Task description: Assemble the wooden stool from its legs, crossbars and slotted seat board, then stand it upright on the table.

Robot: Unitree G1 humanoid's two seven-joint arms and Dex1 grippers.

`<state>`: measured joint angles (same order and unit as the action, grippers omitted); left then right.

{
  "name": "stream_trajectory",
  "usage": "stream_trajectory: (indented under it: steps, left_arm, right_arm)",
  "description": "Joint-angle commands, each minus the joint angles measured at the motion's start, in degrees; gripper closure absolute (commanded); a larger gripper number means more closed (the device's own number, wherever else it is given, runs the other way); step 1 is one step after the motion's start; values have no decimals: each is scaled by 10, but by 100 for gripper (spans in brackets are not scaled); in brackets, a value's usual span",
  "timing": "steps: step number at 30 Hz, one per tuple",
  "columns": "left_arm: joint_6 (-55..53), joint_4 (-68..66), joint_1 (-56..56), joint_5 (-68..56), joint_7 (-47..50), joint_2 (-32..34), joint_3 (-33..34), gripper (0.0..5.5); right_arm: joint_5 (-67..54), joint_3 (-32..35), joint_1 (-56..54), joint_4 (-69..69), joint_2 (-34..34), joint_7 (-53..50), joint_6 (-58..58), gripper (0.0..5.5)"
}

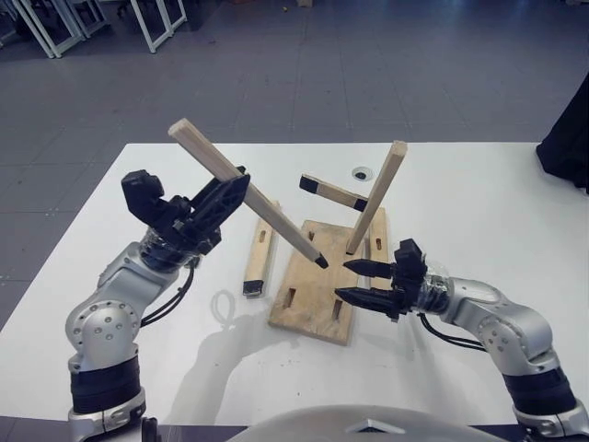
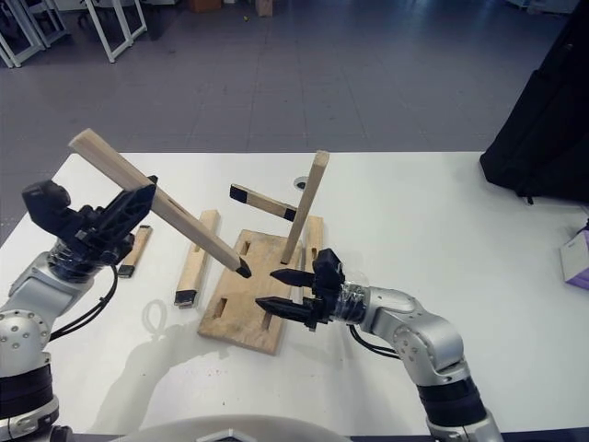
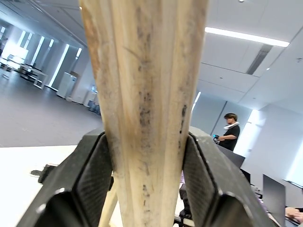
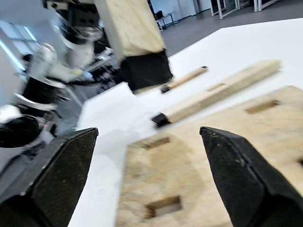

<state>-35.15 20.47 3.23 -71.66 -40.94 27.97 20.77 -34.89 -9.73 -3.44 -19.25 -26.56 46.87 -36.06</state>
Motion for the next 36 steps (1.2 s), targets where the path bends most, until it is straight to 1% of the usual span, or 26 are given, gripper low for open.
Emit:
stream_trajectory:
  steps: [1,4,6,10,13,16,19,24,28,30,34,36]
  left_arm:
    - [11,16,1,20,4,15,15,348]
    - [18,30,-8,32,8,9,14,348]
    - [22,36,-10,42,10,7,10,348]
    - [29,54,-28,54,14,0,10,348]
    - [33,65,-34,56,25,-8,10,348]
    - [39,69,-37,63,27,-14,6,348]
    - [44,71,-42,65,27,-16,7,348]
    - [48,65,-41,69,24,-17,4,348]
    - [40,62,-34,65,30,-12,3,348]
    - [31,59,-26,58,33,-6,2,348]
    - [17,56,-16,49,39,3,1,348]
    - [15,56,-17,49,41,3,-1,348]
  right_arm:
    - [137,-68,-52,10,-8,-56,45,155]
    - [218,-143,-71,-9,-49,-32,51,155]
    - [240,-167,-80,-21,-76,-7,43,155]
    - [308,-220,-114,-19,-147,69,69,155]
    - [356,-247,-146,-12,-173,111,107,155]
    - [353,-239,-168,-11,-158,125,111,155]
    - [336,-214,-182,-5,-124,114,106,155]
    - [338,-198,-191,23,-86,98,129,155]
    - [378,-238,-183,34,-77,98,146,155]
    - [405,-263,-176,29,-86,109,159,155]
    - [454,-290,-175,35,-101,115,192,155]
    - [482,-301,-176,43,-123,129,226,155]
